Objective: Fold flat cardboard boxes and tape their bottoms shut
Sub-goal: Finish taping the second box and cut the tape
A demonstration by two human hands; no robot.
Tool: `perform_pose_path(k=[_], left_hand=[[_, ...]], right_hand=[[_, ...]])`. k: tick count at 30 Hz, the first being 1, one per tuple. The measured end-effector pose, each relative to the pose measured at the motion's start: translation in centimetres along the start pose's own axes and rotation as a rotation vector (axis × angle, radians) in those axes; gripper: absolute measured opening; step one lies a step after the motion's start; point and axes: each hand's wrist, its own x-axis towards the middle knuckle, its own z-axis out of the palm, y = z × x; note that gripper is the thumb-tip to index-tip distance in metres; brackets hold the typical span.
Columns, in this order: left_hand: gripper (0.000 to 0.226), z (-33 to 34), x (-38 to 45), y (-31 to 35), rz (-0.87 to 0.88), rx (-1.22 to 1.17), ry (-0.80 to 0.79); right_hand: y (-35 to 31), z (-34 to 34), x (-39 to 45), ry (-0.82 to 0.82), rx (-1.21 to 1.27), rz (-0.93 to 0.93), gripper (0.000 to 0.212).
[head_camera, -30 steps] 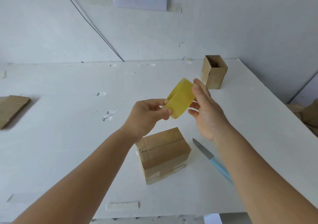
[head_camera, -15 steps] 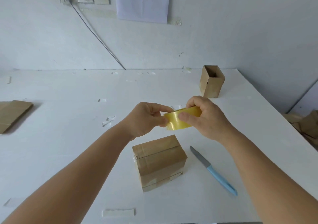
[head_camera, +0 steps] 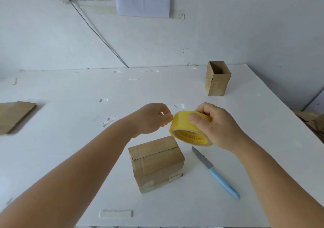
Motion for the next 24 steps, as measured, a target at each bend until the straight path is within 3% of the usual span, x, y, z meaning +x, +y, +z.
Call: perform_pose_path(k=[5, 9, 12, 14, 17, 20, 24], left_hand=[[0.018, 2.3, -0.7, -2.2, 0.045, 0.087, 0.087], [0.017, 2.8, -0.4, -2.7, -0.012, -0.292, 0.265], [0.017, 2.1, -0.1, -2.4, -0.028, -0.425, 0.425], [0.017, 1.3, 0.0, -2.9, -0.044, -0.428, 0.531], [0.017, 0.6, -0.2, -4.7, -0.116, -0.456, 0.600], [0.017, 1.6, -1.0, -6.5, -0.206, -0.556, 0.543], [0.019, 2.5, -1.7, -7.4, -0.263, -0.661, 0.472]], right_hand=[[1.1, 1.9, -1.0, 0.008, -0.055, -0.033, 0.023], [0.2, 3.3, -0.8, 0.136, 0.004, -0.091, 0.018], [-0.7, 4.4, -0.7, 0.342, 0.026, -0.069, 0.049], [-0.7, 5.6, -1.5, 0.405, 0.026, 0.052, 0.069], [-0.1, 8.6, -3.6, 0.236, -0.016, 0.300, 0.085], [0.4, 11.4, -5.5, 0.075, 0.061, 0.477, 0.092], [0.9, 13.0, -5.1, 0.154, 0.209, 0.551, 0.084]])
